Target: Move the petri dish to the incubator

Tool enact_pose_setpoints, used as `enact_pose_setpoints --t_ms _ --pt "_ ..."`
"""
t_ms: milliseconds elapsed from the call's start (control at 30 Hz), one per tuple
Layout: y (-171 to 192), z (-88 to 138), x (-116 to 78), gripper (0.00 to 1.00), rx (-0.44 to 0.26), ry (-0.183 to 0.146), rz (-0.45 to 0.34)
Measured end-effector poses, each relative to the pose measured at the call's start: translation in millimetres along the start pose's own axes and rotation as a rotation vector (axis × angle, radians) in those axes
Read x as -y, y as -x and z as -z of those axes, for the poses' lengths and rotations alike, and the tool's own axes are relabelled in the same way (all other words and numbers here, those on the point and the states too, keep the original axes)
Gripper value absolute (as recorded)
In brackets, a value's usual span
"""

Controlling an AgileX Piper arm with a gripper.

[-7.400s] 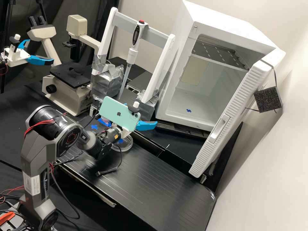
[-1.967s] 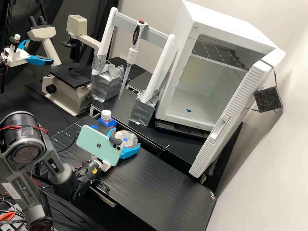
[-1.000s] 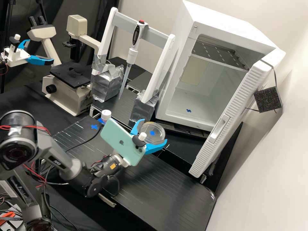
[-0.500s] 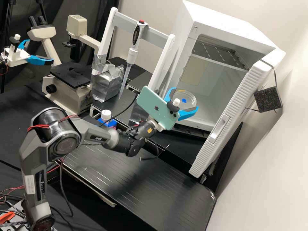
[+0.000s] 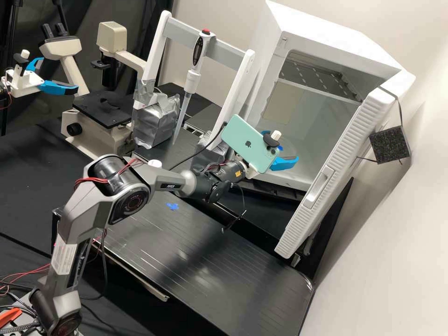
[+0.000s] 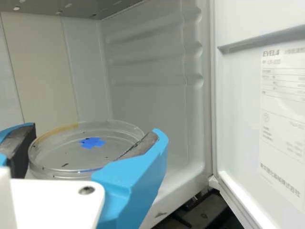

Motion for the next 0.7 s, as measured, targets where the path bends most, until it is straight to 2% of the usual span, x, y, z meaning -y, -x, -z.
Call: enact_pose_setpoints --t_ms 67,200,333,500,700 --pt "-6.6 -0.4 0.2 0.00 -0.015 -0.013 0.009" --pt "-18.3 -6.1 4.9 0.00 -0.005 0.007 0.053" --pt "-28.1 -15.2 10.4 0.00 0.033 0.003 0.076" --pt "-30.7 -23.7 14.7 0.00 0.075 0.042 0.092" --pt "-31.1 -25.1 14.9 0.00 0.084 0.056 0.091"
